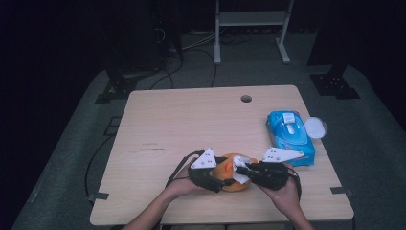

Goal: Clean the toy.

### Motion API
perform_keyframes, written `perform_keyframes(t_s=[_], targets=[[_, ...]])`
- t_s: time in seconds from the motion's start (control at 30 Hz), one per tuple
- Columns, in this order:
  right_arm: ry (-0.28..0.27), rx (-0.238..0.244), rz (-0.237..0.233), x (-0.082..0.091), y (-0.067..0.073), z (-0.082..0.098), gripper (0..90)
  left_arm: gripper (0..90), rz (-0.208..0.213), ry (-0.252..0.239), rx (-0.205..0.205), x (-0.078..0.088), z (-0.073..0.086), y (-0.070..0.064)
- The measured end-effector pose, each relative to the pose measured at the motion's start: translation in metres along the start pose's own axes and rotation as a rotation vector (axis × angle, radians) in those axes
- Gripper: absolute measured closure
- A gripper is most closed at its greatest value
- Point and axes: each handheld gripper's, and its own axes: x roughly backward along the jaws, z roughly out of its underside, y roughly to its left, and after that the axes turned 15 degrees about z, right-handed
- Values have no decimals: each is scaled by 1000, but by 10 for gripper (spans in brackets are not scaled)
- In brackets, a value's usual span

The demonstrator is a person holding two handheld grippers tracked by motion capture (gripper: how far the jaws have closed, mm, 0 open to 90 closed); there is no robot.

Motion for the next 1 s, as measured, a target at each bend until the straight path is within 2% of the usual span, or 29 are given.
perform_keyframes(t_s=[0.17, 0.27, 0.4, 0.5, 0.57, 0.73, 0.9, 1.0], targets=[[3, 4, 18, 1, -3, 1, 799, 274, 4, 3, 1, 3, 2, 0], [10, -15, 33, 3, -10, 4, 800, 276, 9, -4, 5, 5, 4, 2], [14, -37, 28, 2, -15, 7, 799, 267, 14, 3, 2, 4, 2, 2], [18, -33, 31, 1, -13, 7, 799, 186, 8, 11, 2, 4, -4, 2], [19, -33, 33, 0, -11, 7, 799, 174, 2, 19, -10, 3, -5, 0], [22, -21, 45, 1, -10, 5, 799, 266, -2, 16, -2, 3, -1, -1], [-5, 26, 20, 2, 5, -3, 798, 279, -1, 10, -4, 2, 0, -2], [-1, 31, 20, 2, 5, -3, 799, 281, -1, 11, -5, 2, 0, -2]])
